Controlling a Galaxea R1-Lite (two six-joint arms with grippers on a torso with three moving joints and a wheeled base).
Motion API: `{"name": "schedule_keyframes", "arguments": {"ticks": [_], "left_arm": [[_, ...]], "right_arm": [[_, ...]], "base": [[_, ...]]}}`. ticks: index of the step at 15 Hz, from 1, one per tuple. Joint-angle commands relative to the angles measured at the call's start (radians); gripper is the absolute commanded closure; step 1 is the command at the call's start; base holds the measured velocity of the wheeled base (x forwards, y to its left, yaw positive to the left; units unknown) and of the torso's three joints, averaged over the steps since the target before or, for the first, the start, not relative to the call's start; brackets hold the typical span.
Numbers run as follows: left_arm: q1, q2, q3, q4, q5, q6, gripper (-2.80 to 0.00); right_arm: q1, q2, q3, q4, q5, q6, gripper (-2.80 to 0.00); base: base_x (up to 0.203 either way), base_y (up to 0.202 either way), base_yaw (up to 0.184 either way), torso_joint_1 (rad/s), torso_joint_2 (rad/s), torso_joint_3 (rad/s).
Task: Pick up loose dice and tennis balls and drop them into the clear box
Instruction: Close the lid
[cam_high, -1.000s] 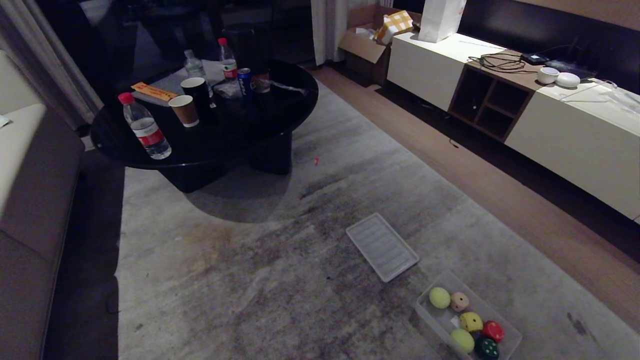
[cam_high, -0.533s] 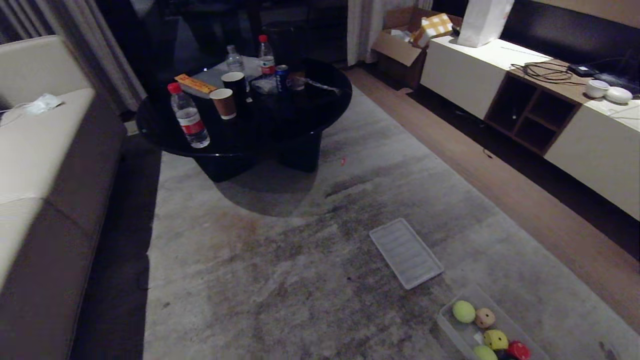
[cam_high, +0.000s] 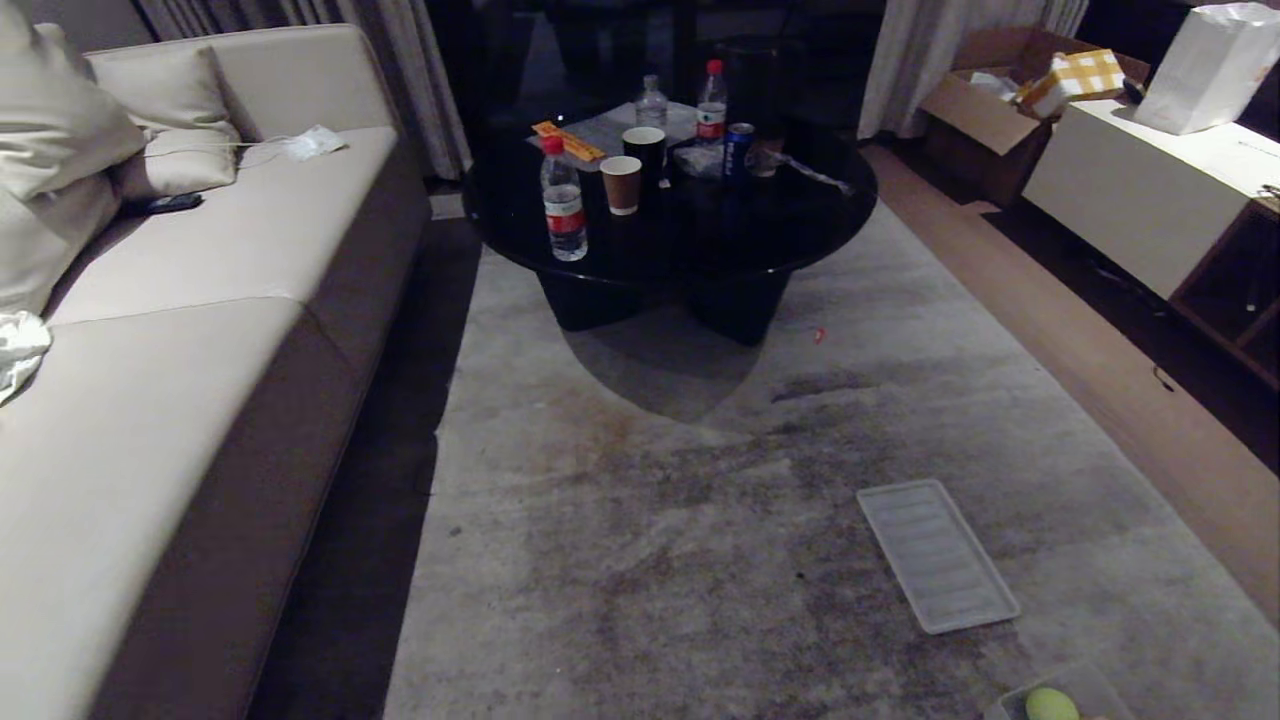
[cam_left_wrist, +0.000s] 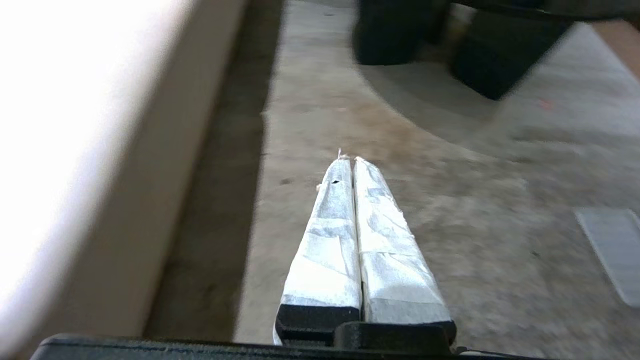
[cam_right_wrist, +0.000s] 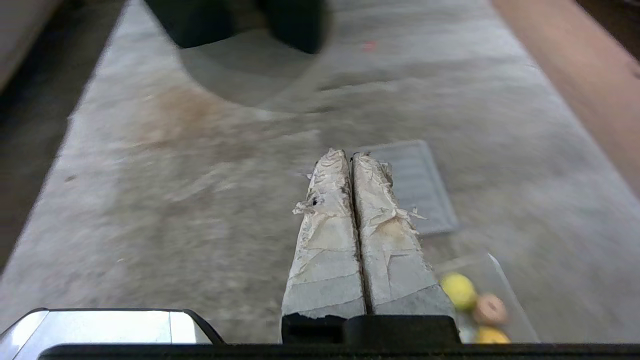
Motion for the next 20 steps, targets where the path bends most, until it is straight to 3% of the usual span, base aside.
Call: {"name": "schedule_keyframes", "arguments": {"ticks": [1, 5, 20], "left_arm": [[0.0, 0.002, 0.002, 0.0, 0.0, 0.0, 0.0], [0.0, 0.002, 0.002, 0.0, 0.0, -0.001, 0.0], [0.0, 0.002, 0.002, 0.0, 0.0, 0.0, 0.0]], "right_arm": [[0.0, 0.0, 0.011, 0.0, 0.0, 0.001, 0.0], [0.0, 0.0, 0.011, -0.002, 0.0, 0.001, 0.0], [0.001, 0.001, 0.011, -0.001, 0.0, 0.001, 0.0]], "base": [[0.0, -0.002, 0.067, 0.0, 0.0, 0.005], [0.023, 0.001, 0.0, 0.0, 0.0, 0.001], [0.182, 0.0, -0.001, 0.001, 0.0, 0.001]]}}
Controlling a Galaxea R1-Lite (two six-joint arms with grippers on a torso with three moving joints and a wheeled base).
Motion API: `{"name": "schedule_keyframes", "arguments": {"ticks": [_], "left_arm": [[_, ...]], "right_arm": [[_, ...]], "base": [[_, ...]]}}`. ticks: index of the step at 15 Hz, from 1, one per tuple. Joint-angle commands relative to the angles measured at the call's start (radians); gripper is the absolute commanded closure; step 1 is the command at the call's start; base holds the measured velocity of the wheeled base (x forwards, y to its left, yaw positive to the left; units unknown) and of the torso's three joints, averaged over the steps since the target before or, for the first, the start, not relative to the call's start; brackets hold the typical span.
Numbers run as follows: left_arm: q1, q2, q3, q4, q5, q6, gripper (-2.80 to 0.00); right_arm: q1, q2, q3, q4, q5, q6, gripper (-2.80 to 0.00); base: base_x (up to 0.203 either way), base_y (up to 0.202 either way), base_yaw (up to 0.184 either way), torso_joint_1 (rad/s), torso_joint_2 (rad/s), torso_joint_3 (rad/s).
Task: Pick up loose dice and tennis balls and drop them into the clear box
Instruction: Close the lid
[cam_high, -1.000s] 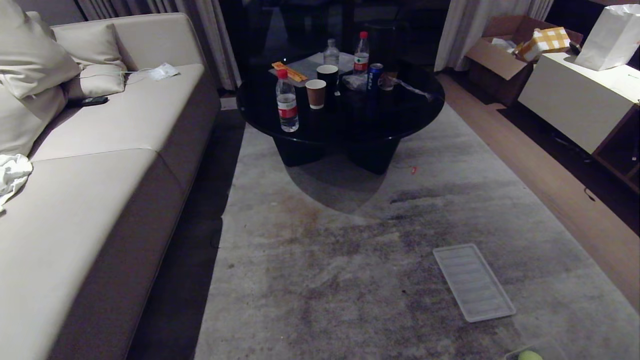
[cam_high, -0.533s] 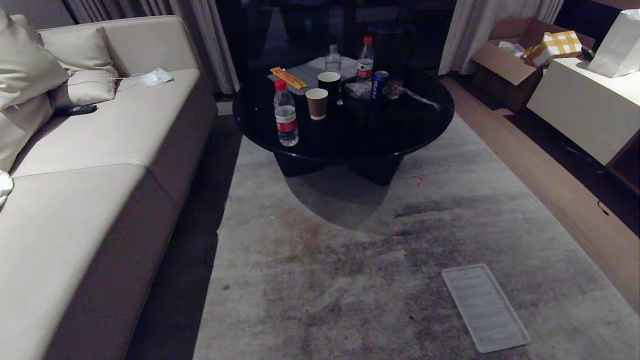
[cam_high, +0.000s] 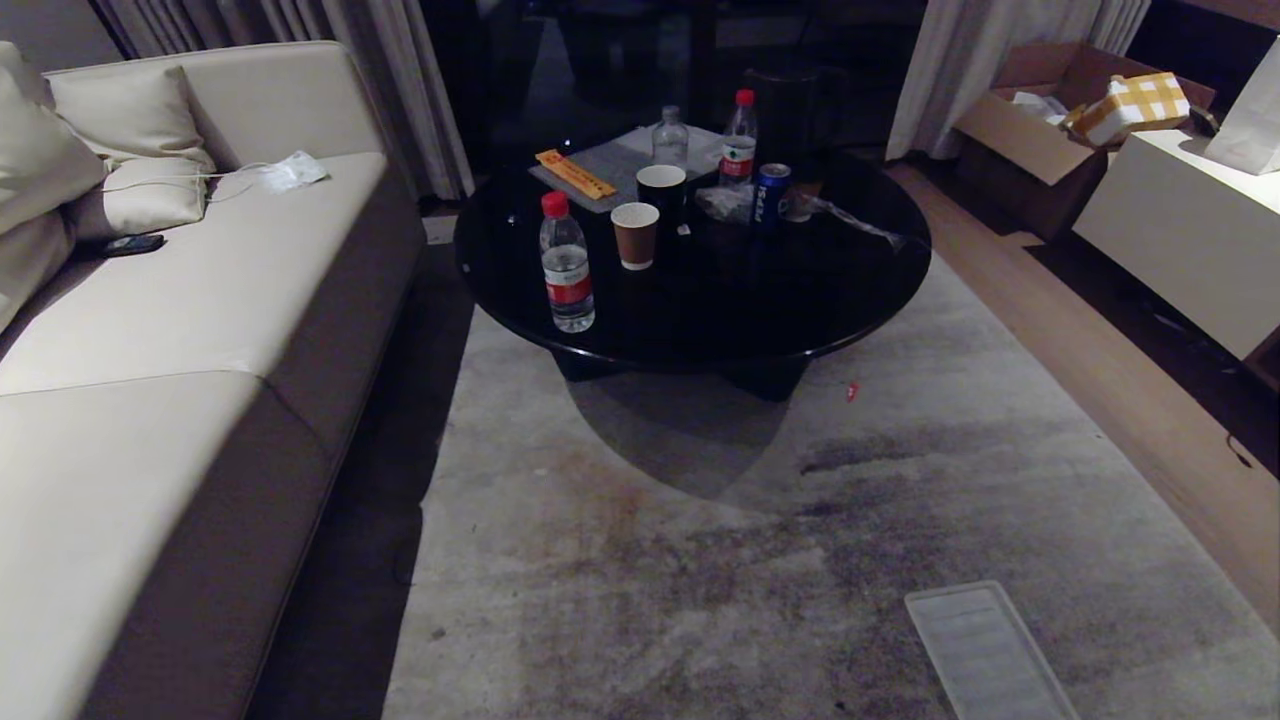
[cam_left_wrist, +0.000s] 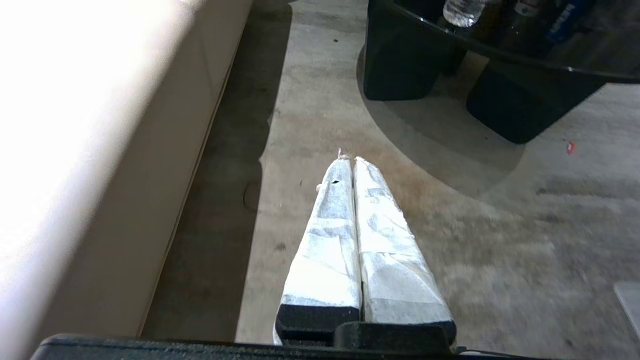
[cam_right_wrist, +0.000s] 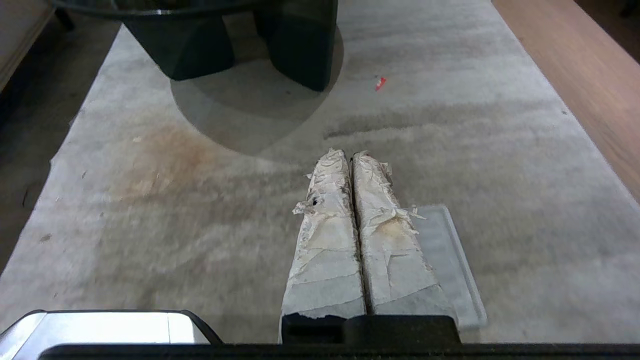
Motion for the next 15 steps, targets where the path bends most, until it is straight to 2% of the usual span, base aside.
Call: {"name": "schedule_keyframes", "arguments": {"ticks": [1, 5, 15], "left_arm": [[0.0, 0.002, 0.002, 0.0, 0.0, -0.001, 0.0], [0.0, 0.002, 0.002, 0.0, 0.0, 0.0, 0.0], [0.0, 0.002, 0.002, 0.0, 0.0, 0.001, 0.0]], "right_arm": [[0.0, 0.0, 0.011, 0.0, 0.001, 0.001, 0.0], [0.0, 0.001, 0.011, -0.001, 0.001, 0.001, 0.0], [0.0, 0.001, 0.011, -0.001, 0.001, 0.002, 0.0]], "base": [[0.162, 0.0, -0.007, 0.002, 0.0, 0.002], [0.026, 0.004, -0.028, 0.001, 0.0, 0.003], [0.001, 0.01, -0.162, 0.001, 0.0, 0.002]]}}
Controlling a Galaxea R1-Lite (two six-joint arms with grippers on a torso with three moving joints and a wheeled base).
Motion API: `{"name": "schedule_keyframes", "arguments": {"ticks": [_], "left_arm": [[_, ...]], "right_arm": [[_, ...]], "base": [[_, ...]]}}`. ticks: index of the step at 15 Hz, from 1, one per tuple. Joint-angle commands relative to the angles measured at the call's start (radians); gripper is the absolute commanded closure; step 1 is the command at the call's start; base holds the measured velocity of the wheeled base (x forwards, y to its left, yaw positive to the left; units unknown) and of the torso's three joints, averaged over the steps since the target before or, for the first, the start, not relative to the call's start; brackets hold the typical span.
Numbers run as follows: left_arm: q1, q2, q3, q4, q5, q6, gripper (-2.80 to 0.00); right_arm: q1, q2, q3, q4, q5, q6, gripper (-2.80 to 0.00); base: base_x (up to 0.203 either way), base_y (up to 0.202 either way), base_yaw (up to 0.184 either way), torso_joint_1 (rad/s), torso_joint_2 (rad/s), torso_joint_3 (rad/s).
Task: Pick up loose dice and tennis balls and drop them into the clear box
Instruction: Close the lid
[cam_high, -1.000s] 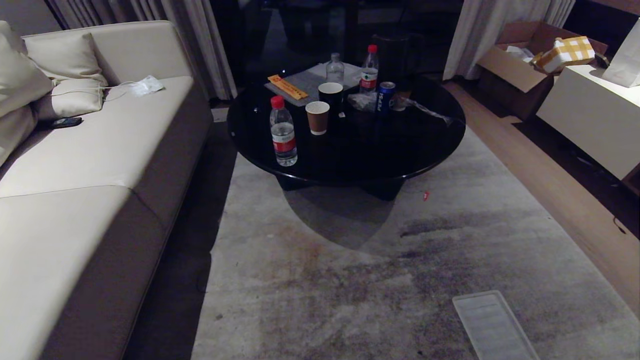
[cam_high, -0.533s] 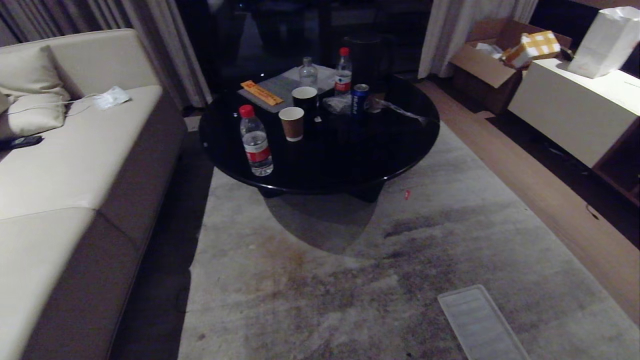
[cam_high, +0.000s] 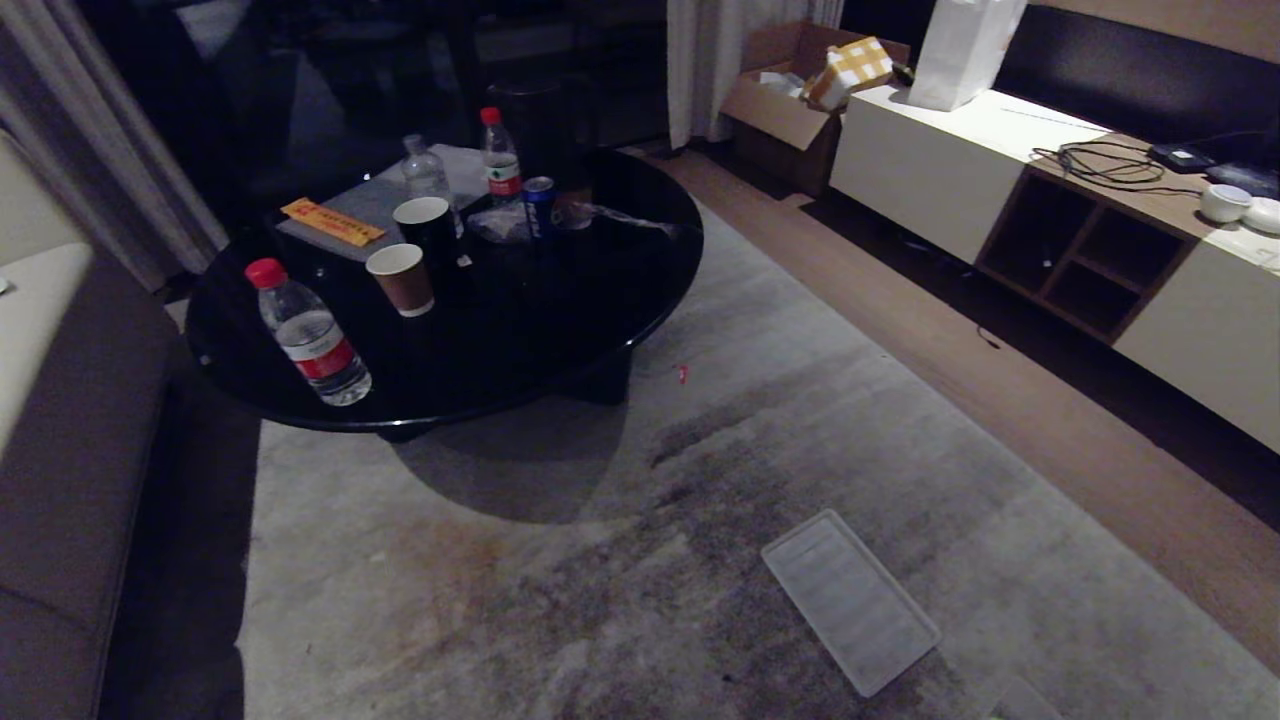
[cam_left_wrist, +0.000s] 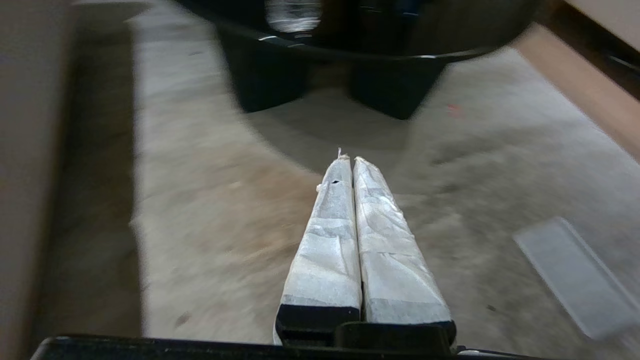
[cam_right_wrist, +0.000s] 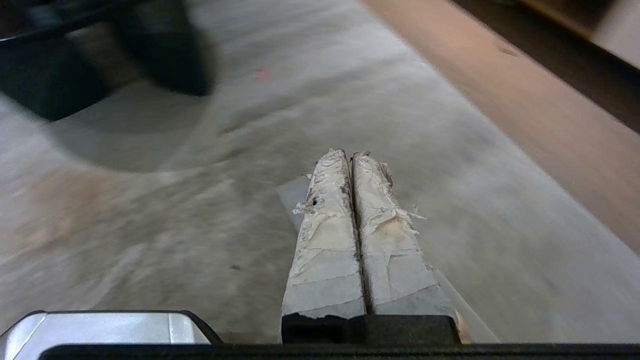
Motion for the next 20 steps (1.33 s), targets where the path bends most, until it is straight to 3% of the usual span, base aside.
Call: {"name": "schedule_keyframes", "arguments": {"ticks": [1, 10, 15, 20], "left_arm": [[0.0, 0.002, 0.002, -0.001, 0.001, 0.001, 0.0], [0.0, 0.002, 0.002, -0.001, 0.001, -0.001, 0.0], [0.0, 0.002, 0.002, -0.001, 0.001, -0.001, 0.0], [0.0, 0.002, 0.002, -0.001, 0.001, -0.001, 0.0]], "right_arm": [[0.0, 0.0, 0.011, -0.001, 0.0, 0.0, 0.0], [0.0, 0.001, 0.011, 0.0, 0.0, -0.001, 0.0], [0.0, 0.0, 0.011, 0.0, 0.0, -0.001, 0.0], [0.0, 0.001, 0.011, 0.0, 0.0, -0.001, 0.0]], "base": [[0.0, 0.012, -0.164, 0.0, 0.0, 0.002], [-0.001, 0.01, -0.157, 0.002, 0.0, 0.003], [-0.016, 0.0, -0.001, 0.0, 0.0, -0.001], [-0.176, 0.0, -0.001, 0.005, 0.0, 0.004]]}}
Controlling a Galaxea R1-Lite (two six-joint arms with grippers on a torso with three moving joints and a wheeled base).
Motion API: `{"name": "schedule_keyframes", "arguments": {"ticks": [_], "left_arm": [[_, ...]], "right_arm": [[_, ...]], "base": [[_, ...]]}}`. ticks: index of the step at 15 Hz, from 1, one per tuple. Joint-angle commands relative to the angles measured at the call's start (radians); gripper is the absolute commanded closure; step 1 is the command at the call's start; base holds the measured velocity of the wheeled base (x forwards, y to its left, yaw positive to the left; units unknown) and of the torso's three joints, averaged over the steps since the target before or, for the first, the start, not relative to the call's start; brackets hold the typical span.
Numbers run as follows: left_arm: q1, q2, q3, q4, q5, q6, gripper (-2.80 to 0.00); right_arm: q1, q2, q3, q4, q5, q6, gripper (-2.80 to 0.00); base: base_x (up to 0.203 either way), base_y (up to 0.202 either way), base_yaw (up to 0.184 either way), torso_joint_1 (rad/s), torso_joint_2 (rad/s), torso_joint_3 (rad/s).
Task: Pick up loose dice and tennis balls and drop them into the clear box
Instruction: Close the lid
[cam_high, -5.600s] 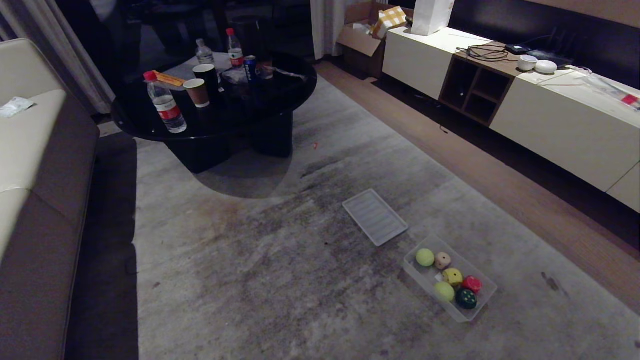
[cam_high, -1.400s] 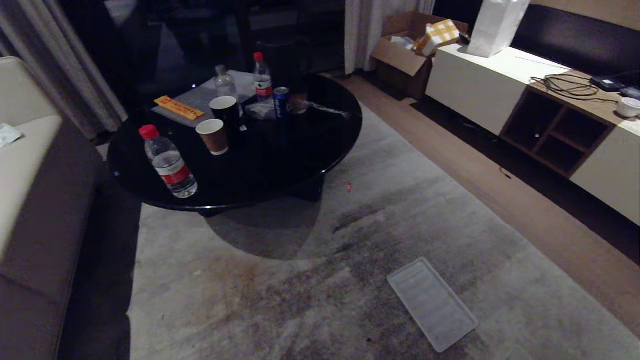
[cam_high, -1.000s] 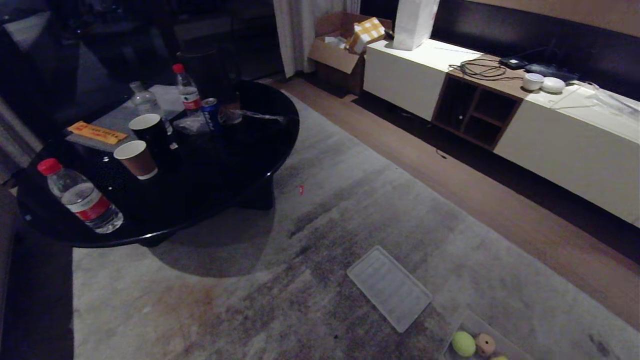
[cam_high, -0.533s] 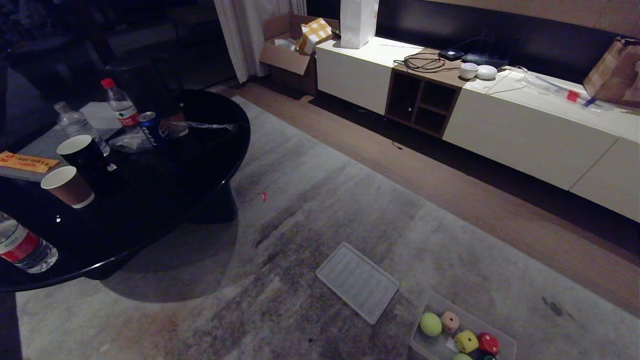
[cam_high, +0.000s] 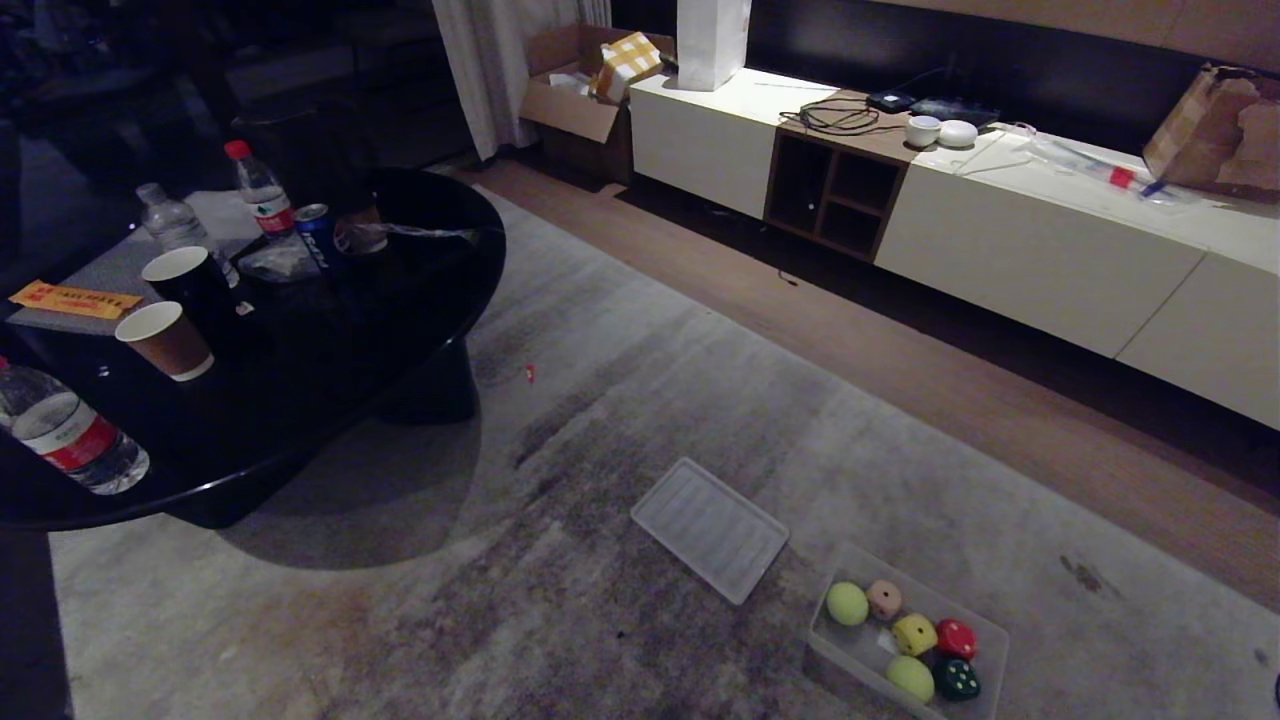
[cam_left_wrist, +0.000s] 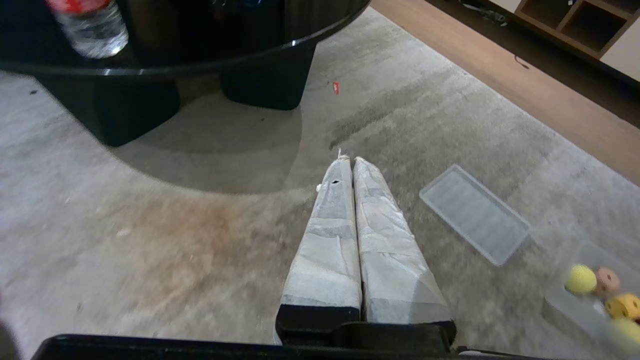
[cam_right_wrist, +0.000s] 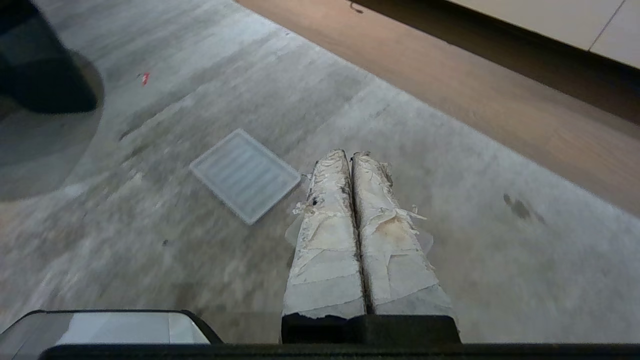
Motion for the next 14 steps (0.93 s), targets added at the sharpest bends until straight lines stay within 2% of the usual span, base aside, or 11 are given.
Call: {"name": "schedule_keyframes", "arguments": {"ticks": [1, 5, 9, 14], "left_arm": [[0.0, 0.002, 0.002, -0.001, 0.001, -0.001, 0.0], [0.0, 0.002, 0.002, -0.001, 0.002, -0.003, 0.0], [0.0, 0.002, 0.002, -0.002, 0.001, -0.003, 0.0], [0.0, 0.002, 0.002, -0.001, 0.001, -0.006, 0.0]], "right_arm": [[0.0, 0.001, 0.011, 0.0, 0.0, 0.0, 0.0], [0.0, 0.001, 0.011, 0.0, 0.0, 0.0, 0.0], [0.0, 0.001, 0.011, 0.0, 0.0, 0.0, 0.0], [0.0, 0.001, 0.011, 0.0, -0.001, 0.005, 0.0]], "base": [[-0.186, 0.0, -0.003, 0.003, 0.01, 0.002], [-0.14, 0.0, -0.002, -0.001, 0.0, 0.005], [0.0, 0.0, 0.0, 0.0, 0.0, -0.033], [0.0, 0.0, 0.0, 0.005, 0.0, -0.187]]}}
